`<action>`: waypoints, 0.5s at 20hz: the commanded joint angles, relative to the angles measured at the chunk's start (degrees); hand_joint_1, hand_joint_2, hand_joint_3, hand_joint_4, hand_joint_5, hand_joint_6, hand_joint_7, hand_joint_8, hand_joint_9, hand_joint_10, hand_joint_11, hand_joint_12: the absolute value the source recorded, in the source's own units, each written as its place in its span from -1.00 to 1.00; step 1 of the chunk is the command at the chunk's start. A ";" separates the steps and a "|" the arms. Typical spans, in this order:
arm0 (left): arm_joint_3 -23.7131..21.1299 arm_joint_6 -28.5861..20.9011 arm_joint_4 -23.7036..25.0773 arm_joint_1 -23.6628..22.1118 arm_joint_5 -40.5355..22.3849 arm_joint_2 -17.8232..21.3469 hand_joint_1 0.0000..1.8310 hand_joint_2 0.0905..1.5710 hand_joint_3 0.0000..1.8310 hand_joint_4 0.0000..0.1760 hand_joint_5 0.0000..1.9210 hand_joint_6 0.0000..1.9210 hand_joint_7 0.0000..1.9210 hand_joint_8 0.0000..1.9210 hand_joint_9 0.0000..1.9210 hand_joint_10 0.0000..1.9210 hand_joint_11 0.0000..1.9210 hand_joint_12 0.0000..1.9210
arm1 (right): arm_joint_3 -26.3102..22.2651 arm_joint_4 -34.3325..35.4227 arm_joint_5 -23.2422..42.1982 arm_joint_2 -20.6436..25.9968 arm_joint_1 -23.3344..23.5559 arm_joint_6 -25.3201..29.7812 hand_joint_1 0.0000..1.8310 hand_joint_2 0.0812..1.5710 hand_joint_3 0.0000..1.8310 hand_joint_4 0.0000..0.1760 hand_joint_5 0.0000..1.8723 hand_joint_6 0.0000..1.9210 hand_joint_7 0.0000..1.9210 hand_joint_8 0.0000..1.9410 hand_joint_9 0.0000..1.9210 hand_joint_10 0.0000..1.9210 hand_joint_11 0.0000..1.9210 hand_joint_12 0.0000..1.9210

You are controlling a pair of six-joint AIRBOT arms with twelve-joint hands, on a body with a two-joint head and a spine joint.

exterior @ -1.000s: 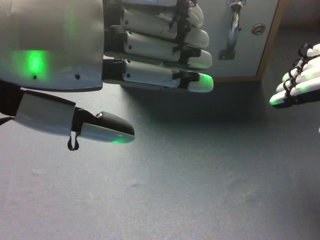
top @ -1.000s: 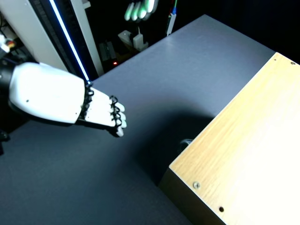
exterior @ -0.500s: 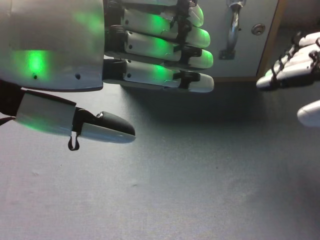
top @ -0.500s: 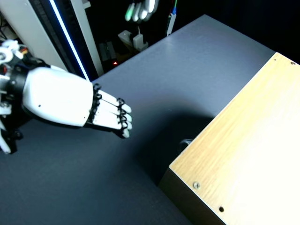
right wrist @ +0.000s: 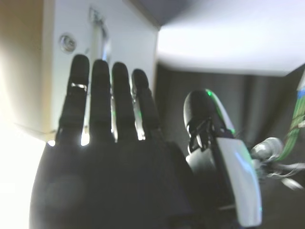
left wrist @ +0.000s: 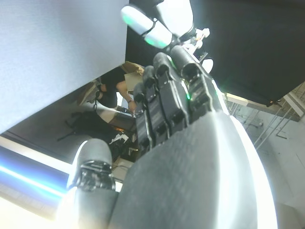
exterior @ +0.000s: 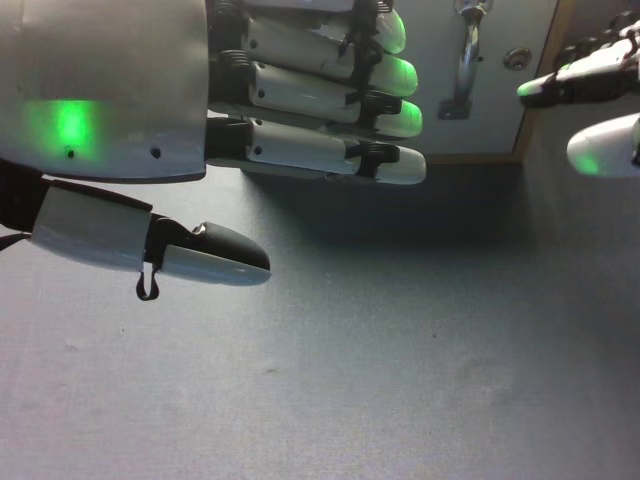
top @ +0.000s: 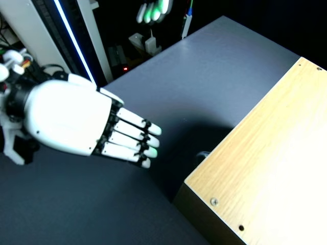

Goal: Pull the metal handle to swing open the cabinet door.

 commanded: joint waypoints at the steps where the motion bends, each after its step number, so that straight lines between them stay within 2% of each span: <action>1: 0.09 0.42 -5.64 -0.69 -1.41 0.43 -1.00 0.78 -1.00 -1.00 -0.64 -1.00 -0.61 -1.00 -0.63 -1.00 -1.00 -0.17 | -0.09 3.51 -5.78 0.39 0.12 0.24 -1.00 0.98 -1.00 -1.00 -0.75 -0.99 -0.74 -1.00 -0.76 -1.00 -1.00 -0.26; 3: 0.09 0.42 -5.64 -0.69 -1.41 0.43 -1.00 0.79 -1.00 -1.00 -0.63 -1.00 -0.61 -1.00 -0.63 -1.00 -0.99 -0.16 | -0.33 9.43 -9.48 0.43 -0.70 0.24 -1.00 0.98 -1.00 -1.00 -0.75 -1.00 -0.75 -1.00 -0.76 -1.00 -1.00 -0.28; 7: 0.09 0.42 -5.64 -0.69 -1.41 0.43 -1.00 0.79 -1.00 -1.00 -0.64 -1.00 -0.61 -1.00 -0.62 -1.00 -1.00 -0.16 | -1.35 11.74 -11.91 0.26 -1.46 0.23 -1.00 0.98 -1.00 -1.00 -0.74 -1.00 -0.75 -1.00 -0.76 -1.00 -1.00 -0.28; 10: 0.09 0.42 -5.64 -0.69 -1.41 0.43 -1.00 0.80 -0.99 -1.00 -0.63 -1.00 -0.61 -1.00 -0.63 -1.00 -1.00 -0.16 | -1.75 18.71 -14.13 0.25 -2.42 0.23 -1.00 0.98 -1.00 -1.00 -0.76 -1.00 -0.76 -1.00 -0.77 -1.00 -1.00 -0.31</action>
